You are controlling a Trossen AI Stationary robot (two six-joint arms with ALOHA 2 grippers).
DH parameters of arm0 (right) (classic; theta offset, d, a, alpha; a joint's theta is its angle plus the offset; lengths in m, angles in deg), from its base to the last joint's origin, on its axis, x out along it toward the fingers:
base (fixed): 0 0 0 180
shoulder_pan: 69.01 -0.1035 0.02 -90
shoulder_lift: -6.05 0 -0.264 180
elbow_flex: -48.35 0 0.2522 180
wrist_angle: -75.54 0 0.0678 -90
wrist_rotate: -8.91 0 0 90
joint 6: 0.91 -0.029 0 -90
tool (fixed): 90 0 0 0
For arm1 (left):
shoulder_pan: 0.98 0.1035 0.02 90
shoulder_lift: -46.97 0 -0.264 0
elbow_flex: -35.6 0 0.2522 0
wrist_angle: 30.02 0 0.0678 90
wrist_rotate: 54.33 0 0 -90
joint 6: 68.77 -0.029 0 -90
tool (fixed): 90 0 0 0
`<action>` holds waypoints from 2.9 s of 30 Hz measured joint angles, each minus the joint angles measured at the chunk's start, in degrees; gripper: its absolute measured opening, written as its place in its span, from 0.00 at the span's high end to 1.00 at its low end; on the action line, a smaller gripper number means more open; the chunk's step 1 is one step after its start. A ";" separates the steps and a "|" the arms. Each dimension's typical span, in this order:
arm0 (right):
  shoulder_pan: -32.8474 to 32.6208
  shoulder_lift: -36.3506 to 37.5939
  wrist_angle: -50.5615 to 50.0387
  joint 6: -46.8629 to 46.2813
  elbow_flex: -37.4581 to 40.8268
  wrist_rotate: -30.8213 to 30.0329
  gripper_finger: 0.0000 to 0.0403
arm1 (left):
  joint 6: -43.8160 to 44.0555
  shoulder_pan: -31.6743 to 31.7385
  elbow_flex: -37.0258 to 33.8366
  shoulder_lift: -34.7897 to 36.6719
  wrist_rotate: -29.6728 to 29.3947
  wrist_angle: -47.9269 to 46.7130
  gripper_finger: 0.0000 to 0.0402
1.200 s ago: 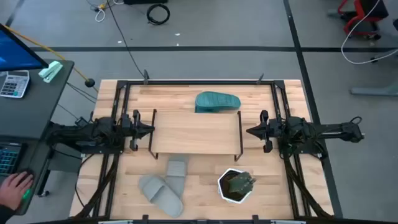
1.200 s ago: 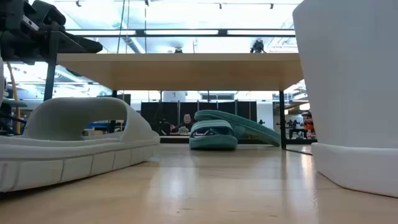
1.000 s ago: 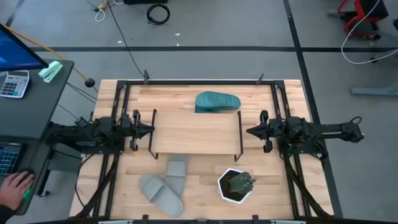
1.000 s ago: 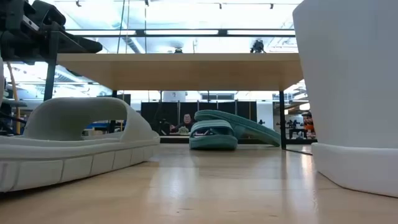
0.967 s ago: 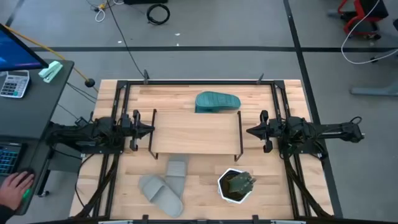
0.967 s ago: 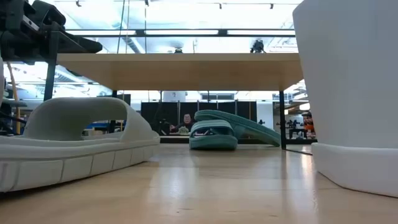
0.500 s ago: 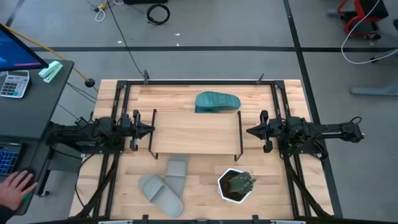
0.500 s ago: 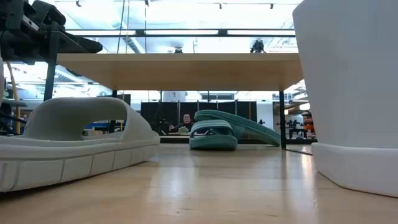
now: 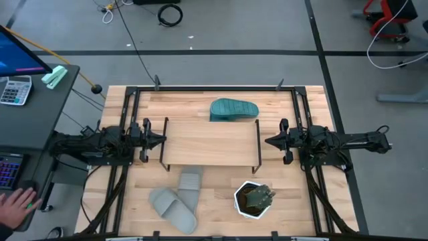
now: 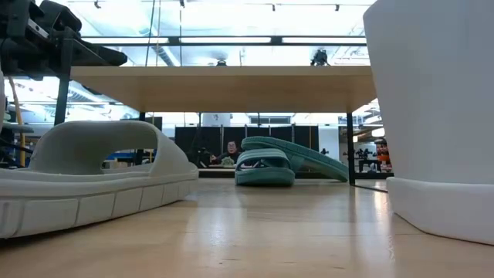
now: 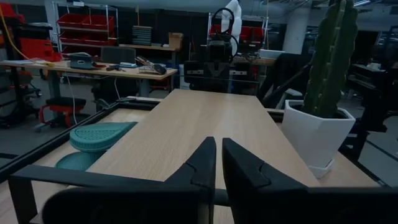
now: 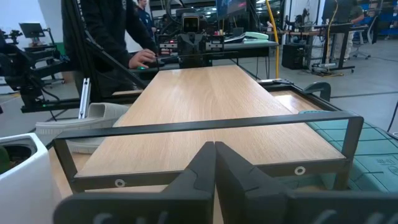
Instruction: Pick and place slides into the shelf
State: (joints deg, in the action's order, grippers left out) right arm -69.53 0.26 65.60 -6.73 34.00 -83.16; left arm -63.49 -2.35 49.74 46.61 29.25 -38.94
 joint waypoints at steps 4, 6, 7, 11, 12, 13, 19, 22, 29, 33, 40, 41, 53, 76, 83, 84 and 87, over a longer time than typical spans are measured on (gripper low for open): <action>0.01 0.01 0.01 0.00 0.01 0.00 0.97 | 0.02 0.00 0.01 0.00 0.00 0.00 0.92; 0.00 0.00 0.00 0.01 -0.01 0.00 0.97 | 0.02 -0.02 0.01 0.00 0.00 0.02 0.92; 0.00 -0.01 0.01 -0.01 0.01 0.00 0.97 | 0.02 -0.04 0.00 0.00 0.00 0.01 0.93; 0.00 -0.01 0.01 -0.01 -0.02 0.00 0.97 | 0.04 -0.04 0.02 0.00 0.00 0.02 0.94; -0.01 -0.01 0.01 0.00 0.00 0.00 0.97 | 0.03 -0.02 0.01 0.00 0.00 0.01 0.94; 0.01 -0.01 0.00 0.01 0.00 0.00 0.97 | 0.01 -0.02 0.00 0.00 0.00 0.01 0.94; -0.01 0.01 -0.01 0.00 0.01 0.00 0.97 | 0.02 -0.02 0.01 0.00 0.00 0.00 0.91; 0.00 0.00 0.01 0.01 -0.01 0.00 0.97 | 0.02 -0.02 0.01 0.00 0.00 0.02 0.91; -0.01 -0.01 -0.01 0.00 0.01 0.00 0.97 | 0.00 0.00 0.00 0.00 0.00 0.00 0.94; 0.00 -0.01 0.00 0.02 -0.01 0.00 0.97 | 0.01 0.00 0.02 0.00 0.00 0.00 0.94; 0.00 0.00 0.01 0.01 0.00 0.00 0.97 | 0.01 0.00 0.02 0.00 0.00 0.00 0.91; 0.01 0.01 -0.01 0.00 0.00 0.00 0.97 | 0.00 0.00 0.00 0.00 0.00 0.02 0.91; 0.01 0.01 -0.01 0.00 0.00 0.00 0.97 | 0.00 0.02 0.00 0.00 0.00 0.00 0.94; 0.01 0.01 -0.01 0.02 0.01 0.00 0.97 | 0.01 0.02 0.02 0.00 0.00 0.02 0.93; -0.01 0.01 0.01 0.02 0.00 0.00 0.97 | 0.02 0.02 0.02 0.00 0.00 0.01 0.91; 0.01 0.00 0.01 0.00 -0.01 0.00 0.97 | 0.02 0.02 0.01 0.00 0.00 0.02 0.91; 0.00 0.01 0.00 0.00 0.00 0.00 0.97 | 0.02 0.02 0.02 0.00 0.00 0.02 0.92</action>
State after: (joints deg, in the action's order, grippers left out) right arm -69.53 0.27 65.61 -6.72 34.00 -83.16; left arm -63.47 -2.33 49.76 46.61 29.25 -38.91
